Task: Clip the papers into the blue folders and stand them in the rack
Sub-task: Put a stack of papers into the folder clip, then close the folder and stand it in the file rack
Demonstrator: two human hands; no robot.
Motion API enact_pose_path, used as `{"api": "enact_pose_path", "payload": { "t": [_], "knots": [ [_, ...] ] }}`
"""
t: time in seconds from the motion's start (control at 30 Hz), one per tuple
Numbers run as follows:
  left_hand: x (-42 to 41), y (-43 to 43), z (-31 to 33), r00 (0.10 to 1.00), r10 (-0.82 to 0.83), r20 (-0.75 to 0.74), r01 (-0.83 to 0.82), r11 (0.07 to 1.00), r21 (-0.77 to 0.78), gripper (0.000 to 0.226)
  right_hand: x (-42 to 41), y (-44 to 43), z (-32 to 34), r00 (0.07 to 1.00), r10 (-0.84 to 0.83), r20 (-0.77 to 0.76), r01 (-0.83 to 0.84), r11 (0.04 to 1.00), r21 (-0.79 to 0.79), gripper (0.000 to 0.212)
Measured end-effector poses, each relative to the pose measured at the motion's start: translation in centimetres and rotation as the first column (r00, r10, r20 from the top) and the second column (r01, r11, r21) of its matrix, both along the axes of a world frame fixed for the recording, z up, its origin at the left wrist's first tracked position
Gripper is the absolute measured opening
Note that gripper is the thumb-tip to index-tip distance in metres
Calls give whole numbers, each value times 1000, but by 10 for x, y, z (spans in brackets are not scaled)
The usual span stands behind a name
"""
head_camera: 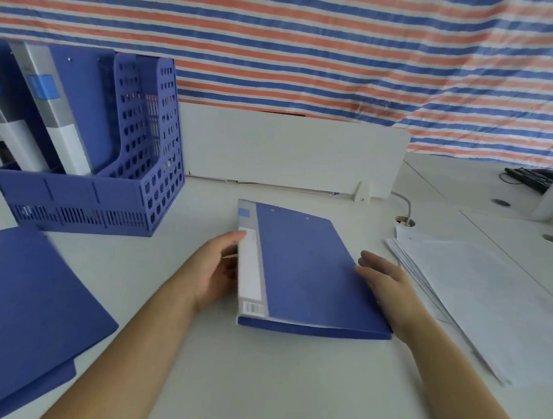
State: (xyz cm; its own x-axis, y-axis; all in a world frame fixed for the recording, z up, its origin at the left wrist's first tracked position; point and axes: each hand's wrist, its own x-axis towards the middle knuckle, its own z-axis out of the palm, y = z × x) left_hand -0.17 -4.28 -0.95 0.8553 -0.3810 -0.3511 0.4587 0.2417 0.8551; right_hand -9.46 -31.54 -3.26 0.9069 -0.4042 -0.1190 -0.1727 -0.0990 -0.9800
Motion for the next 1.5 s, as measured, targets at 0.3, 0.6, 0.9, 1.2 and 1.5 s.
{"api": "enact_pose_path", "payload": {
  "t": [0.3, 0.6, 0.9, 1.2, 1.5],
  "knots": [
    [-11, 4, 7, 931, 15, 364, -20, 1000, 9, 41, 8, 12, 3, 996, -16, 87, 12, 999, 53, 62],
    [-12, 35, 45, 796, -56, 603, -35, 990, 138, 21, 12, 37, 30, 949, 50, 310, -32, 998, -62, 20],
    [-13, 79, 95, 652, -432, 623, -18, 813, 583, 13, 25, 61, 36, 928, 132, 349, -85, 985, -149, 23],
    [-12, 113, 88, 468, 275, 840, -606, 791, 79, 35, 65, 120, 21, 957, 287, 52, -217, 820, -530, 63],
    [34, 137, 111, 169, 694, 700, -835, 479, -273, 25, 94, 186, -23, 869, 360, -339, -439, 250, -863, 62]
  ]
}}
